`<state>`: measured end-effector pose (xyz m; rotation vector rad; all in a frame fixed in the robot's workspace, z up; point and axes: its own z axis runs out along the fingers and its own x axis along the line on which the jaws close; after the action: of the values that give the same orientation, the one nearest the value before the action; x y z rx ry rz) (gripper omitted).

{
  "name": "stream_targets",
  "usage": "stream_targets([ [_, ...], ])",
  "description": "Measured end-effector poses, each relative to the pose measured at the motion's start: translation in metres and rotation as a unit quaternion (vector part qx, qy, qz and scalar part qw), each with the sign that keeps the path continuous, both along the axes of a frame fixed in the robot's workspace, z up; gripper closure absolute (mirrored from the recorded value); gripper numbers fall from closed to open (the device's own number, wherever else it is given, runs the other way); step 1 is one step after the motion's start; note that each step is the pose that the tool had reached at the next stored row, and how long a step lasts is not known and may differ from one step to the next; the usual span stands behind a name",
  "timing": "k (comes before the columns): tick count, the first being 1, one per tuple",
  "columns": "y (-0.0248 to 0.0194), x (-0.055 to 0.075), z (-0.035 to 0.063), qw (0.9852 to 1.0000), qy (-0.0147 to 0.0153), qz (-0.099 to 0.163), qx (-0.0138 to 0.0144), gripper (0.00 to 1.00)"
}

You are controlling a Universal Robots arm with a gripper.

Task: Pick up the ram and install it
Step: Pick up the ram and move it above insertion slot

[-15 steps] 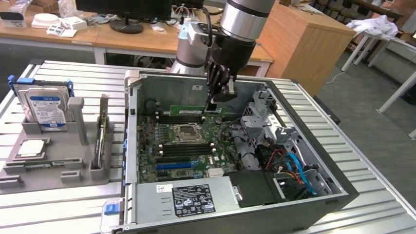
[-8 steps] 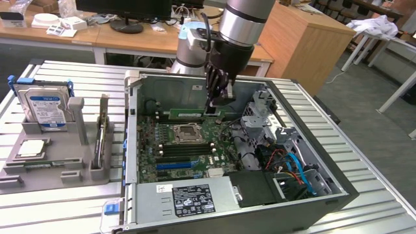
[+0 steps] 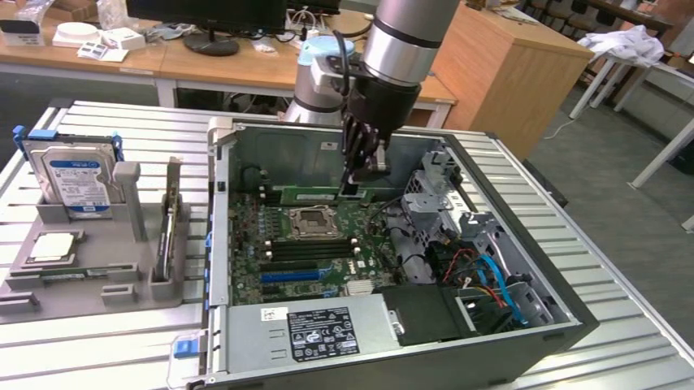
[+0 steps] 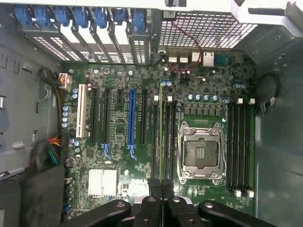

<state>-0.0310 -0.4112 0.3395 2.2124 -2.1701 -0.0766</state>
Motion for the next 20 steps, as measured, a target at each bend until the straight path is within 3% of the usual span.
stream_targets([
  [12,0.0002,0.0000,-0.0060,1.0000,0.0000,0.000,0.0000,0.88],
  [20,0.0067,0.0000,-0.0069,1.0000,-0.0003,0.000,0.0000,0.88],
])
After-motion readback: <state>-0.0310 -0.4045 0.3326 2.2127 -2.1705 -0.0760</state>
